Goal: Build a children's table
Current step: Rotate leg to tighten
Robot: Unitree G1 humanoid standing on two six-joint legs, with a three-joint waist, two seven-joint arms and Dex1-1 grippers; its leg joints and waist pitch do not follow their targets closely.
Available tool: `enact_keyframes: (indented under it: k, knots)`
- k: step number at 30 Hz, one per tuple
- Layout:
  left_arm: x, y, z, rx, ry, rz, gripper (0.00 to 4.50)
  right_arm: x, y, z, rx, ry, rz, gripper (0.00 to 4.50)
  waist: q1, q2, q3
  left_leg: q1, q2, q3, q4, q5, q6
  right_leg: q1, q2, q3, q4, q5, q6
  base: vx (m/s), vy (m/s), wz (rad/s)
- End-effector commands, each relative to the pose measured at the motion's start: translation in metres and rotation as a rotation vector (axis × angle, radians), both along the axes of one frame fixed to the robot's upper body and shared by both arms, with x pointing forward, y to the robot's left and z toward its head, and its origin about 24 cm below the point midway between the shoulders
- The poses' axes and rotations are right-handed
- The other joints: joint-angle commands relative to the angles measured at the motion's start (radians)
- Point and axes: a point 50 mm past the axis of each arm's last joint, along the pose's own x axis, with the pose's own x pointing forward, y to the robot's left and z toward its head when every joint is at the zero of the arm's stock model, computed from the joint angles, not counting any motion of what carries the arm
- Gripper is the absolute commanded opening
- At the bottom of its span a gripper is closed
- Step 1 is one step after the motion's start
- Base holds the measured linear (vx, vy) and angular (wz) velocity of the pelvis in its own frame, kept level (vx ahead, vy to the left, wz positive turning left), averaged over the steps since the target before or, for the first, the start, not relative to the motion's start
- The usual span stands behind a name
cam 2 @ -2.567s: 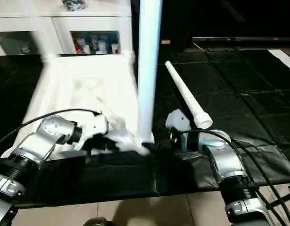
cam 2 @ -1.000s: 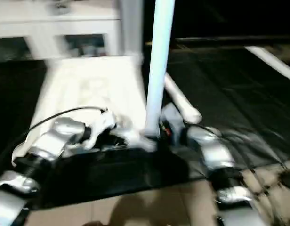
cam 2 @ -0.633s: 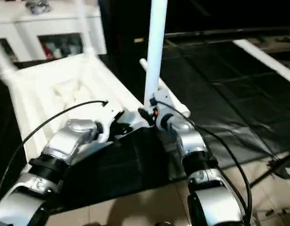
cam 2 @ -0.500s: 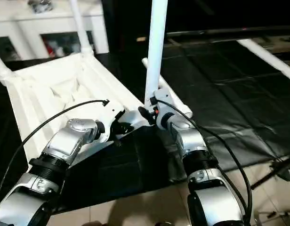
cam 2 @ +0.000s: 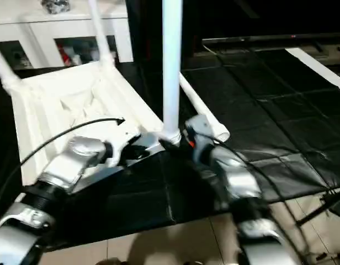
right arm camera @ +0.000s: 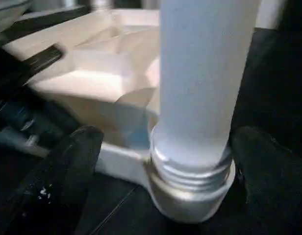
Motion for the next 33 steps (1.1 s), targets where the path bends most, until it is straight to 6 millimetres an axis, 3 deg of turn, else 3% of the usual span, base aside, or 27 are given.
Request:
enact_keyframes:
  k: [1, 5, 12, 17, 23, 33]
  knots:
    - [-0.001, -0.011, 0.016, -0.036, -0.056, -0.144, 0.00, -0.007, 0.001, 0.002, -0.014, -0.015, 0.109, 4.43, 0.005, 0.003, -0.085, 0.008, 0.057, -0.019, -0.061, -0.144, 0.081, 0.072, -0.082, 0.064, -0.070, -0.246, -0.160, 0.000, 0.000, 0.00]
    - [-0.010, -0.002, 0.013, -0.008, -0.019, -0.312, 0.00, -0.016, -0.019, 0.008, -0.075, -0.063, 0.220, 4.43, 0.027, 0.004, -0.086, 0.011, 0.061, -0.017, -0.059, -0.147, 0.088, 0.067, -0.080, 0.064, -0.068, -0.233, -0.171, 0.000, 0.000, 0.00]
    - [-0.018, 0.004, 0.009, 0.052, 0.011, -0.510, 0.00, -0.027, -0.025, 0.012, -0.143, -0.054, 0.410, 4.43, 0.053, 0.008, -0.082, 0.026, 0.070, -0.014, -0.065, -0.216, 0.063, 0.058, -0.083, 0.066, -0.076, -0.288, -0.172, 0.000, 0.000, 0.00]
    - [-0.024, 0.003, 0.008, 0.077, 0.039, -0.602, 0.00, -0.027, -0.026, 0.013, -0.185, -0.024, 0.472, 4.43, 0.053, 0.006, -0.078, 0.030, 0.072, -0.016, -0.070, -0.265, 0.040, 0.058, -0.086, 0.069, -0.078, -0.327, -0.178, 0.000, 0.000, 0.00]
    - [-0.022, 0.003, 0.007, 0.093, 0.033, -0.629, 0.00, -0.030, -0.026, 0.015, -0.196, 0.013, 0.575, 4.43, 0.051, 0.000, -0.081, 0.019, 0.068, -0.018, -0.069, -0.229, 0.049, 0.070, -0.090, 0.068, -0.077, -0.339, -0.161, 0.000, 0.000, 0.00]
    - [-0.022, 0.005, 0.006, 0.099, 0.035, -0.650, 0.00, -0.034, -0.024, 0.013, -0.207, 0.037, 0.664, 3.63, 0.049, -0.005, -0.082, 0.017, 0.070, -0.017, -0.067, -0.201, 0.061, 0.069, -0.090, 0.067, -0.073, -0.323, -0.168, 0.000, 0.000, 0.00]
